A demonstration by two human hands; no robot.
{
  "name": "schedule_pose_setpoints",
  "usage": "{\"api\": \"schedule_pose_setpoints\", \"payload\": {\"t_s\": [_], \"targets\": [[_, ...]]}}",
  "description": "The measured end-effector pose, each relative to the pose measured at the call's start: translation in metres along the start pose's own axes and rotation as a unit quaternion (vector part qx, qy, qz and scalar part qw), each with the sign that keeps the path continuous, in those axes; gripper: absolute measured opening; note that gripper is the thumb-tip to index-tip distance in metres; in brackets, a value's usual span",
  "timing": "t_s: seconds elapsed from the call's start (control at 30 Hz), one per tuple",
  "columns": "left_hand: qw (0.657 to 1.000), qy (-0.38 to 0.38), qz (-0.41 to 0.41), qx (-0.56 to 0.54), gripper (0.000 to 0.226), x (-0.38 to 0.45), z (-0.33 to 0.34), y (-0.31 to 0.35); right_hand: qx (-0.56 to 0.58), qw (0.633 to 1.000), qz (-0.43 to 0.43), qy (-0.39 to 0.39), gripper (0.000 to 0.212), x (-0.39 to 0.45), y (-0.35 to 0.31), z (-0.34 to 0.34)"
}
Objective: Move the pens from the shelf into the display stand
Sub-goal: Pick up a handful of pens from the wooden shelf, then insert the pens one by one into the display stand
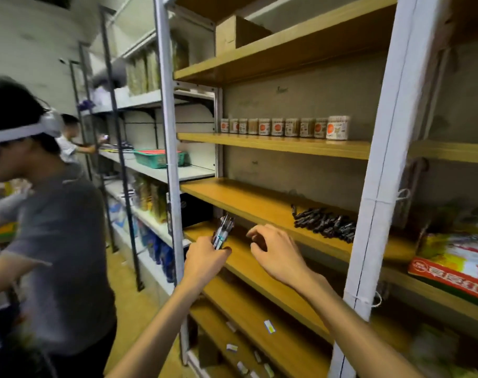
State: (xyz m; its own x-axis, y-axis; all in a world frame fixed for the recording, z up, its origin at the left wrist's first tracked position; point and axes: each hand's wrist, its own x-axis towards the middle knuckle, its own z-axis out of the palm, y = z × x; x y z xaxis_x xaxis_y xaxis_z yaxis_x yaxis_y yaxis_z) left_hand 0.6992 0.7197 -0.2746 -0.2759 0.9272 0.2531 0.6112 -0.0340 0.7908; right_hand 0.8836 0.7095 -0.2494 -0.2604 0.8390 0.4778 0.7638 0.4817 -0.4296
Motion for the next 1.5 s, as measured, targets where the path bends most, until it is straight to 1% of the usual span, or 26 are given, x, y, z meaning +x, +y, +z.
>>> {"api": "schedule_pose_setpoints", "payload": {"t_s": [0.13,0.17,0.27,0.4,0.53,0.6,0.67,0.8,0.93,1.03,1.1,1.23,1.4,1.5], "targets": [[0.999,0.038,-0.014,0.029,0.025,-0.042,-0.058,-0.028,0.042,0.998,-0.042,-0.026,0.022,-0.017,-0.059,0.017],[0.998,0.051,-0.018,0.034,0.022,-0.051,-0.074,-0.034,0.047,0.997,-0.053,-0.031,0.021,-0.020,-0.074,0.023],[0.993,0.101,-0.038,0.037,0.015,-0.083,-0.123,-0.052,0.070,0.992,-0.089,-0.054,0.021,-0.027,-0.122,0.042],[0.983,0.165,-0.053,0.059,0.017,-0.134,-0.190,-0.075,0.117,0.978,-0.146,-0.088,0.018,-0.041,-0.192,0.069],[0.970,0.216,-0.068,0.085,0.024,-0.187,-0.267,-0.102,0.143,0.962,-0.207,-0.111,0.019,-0.062,-0.276,0.094],[0.961,0.242,-0.090,0.098,0.027,-0.216,-0.309,-0.117,0.165,0.952,-0.230,-0.116,0.017,-0.078,-0.323,0.105],[0.952,0.266,-0.111,0.103,0.025,-0.249,-0.349,-0.134,0.187,0.940,-0.254,-0.128,0.016,-0.097,-0.369,0.116],[0.930,0.303,-0.144,0.149,0.023,-0.317,-0.425,-0.164,0.221,0.922,-0.283,-0.142,0.014,-0.137,-0.458,0.138],[0.916,0.329,-0.178,0.142,0.027,-0.374,-0.499,-0.188,0.227,0.911,-0.307,-0.155,0.015,-0.176,-0.537,0.156],[0.908,0.342,-0.187,0.156,0.028,-0.403,-0.548,-0.203,0.237,0.902,-0.326,-0.153,0.017,-0.199,-0.586,0.165],[0.901,0.351,-0.191,0.169,0.033,-0.416,-0.578,-0.211,0.239,0.900,-0.332,-0.153,0.018,-0.209,-0.614,0.169],[0.889,0.364,-0.211,0.179,0.032,-0.431,-0.624,-0.228,0.263,0.894,-0.322,-0.164,0.016,-0.215,-0.657,0.174],[0.888,0.365,-0.226,0.162,0.025,-0.441,-0.671,-0.254,0.286,0.883,-0.329,-0.175,0.013,-0.215,-0.713,0.192],[0.891,0.365,-0.207,0.173,0.027,-0.436,-0.701,-0.266,0.360,0.857,-0.301,-0.214,0.011,-0.208,-0.748,0.204]]}}
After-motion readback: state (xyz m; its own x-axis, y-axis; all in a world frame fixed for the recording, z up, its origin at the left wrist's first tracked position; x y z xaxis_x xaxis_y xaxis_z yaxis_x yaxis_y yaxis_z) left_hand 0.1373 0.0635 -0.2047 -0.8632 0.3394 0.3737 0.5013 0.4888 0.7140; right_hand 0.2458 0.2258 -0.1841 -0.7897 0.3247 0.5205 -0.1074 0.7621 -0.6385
